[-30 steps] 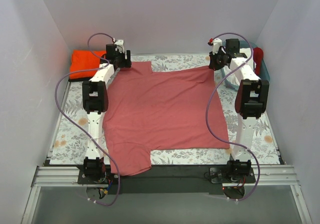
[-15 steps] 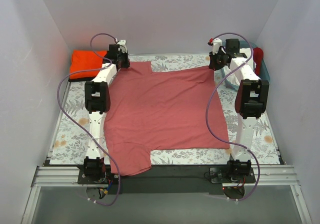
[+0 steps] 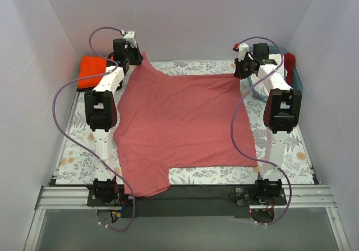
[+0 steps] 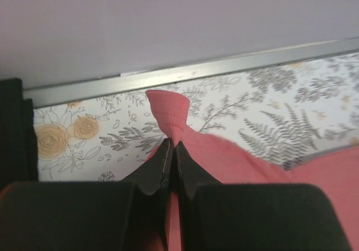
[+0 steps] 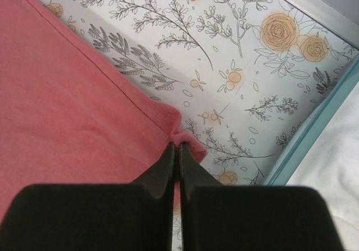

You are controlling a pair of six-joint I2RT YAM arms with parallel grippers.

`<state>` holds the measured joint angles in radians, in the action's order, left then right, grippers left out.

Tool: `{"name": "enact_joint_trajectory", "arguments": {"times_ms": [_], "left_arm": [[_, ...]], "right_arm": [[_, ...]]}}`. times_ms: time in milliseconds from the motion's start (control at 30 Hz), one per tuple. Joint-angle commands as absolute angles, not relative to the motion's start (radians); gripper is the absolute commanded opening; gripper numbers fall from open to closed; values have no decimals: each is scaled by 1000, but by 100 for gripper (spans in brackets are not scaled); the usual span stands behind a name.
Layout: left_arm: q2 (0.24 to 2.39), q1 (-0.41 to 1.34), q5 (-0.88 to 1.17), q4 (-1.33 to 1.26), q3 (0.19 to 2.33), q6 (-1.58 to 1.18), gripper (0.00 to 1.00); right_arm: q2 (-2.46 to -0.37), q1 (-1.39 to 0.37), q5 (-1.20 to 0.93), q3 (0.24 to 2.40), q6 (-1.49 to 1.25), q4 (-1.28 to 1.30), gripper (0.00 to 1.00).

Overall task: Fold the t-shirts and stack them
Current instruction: Fold the tshirt

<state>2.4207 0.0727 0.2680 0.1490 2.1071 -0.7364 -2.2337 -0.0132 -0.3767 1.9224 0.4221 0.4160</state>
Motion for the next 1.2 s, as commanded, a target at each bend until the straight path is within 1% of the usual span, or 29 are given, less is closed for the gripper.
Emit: {"name": "enact_joint_trajectory", "arguments": {"times_ms": [0, 167, 433, 600, 733, 900, 1033, 1167], "left_arm": [[2250, 66, 304, 69, 2045, -716, 0], [2142, 64, 276, 60, 1904, -672, 0], [1962, 64, 219, 23, 1613, -632, 0], [1882, 64, 232, 9, 1485, -626, 0], [1775, 66, 230, 9, 1395, -635, 0], [1671, 74, 218, 50, 1269, -604, 0], [1611, 89, 213, 135, 1200, -592, 0], [1560, 117, 161, 159, 1126, -569, 0]], "right_arm": [[-2184, -9, -400, 1956, 436, 419, 1], [-2154, -9, -417, 1933, 456, 422, 1], [-2088, -9, -443, 1904, 509, 445, 1], [-2053, -11, -454, 1865, 537, 466, 1], [-2042, -11, -439, 1838, 561, 486, 1], [-2045, -9, -439, 1833, 595, 515, 1], [-2049, -11, -442, 1832, 610, 531, 1], [-2049, -11, -443, 1830, 640, 552, 1]]}}
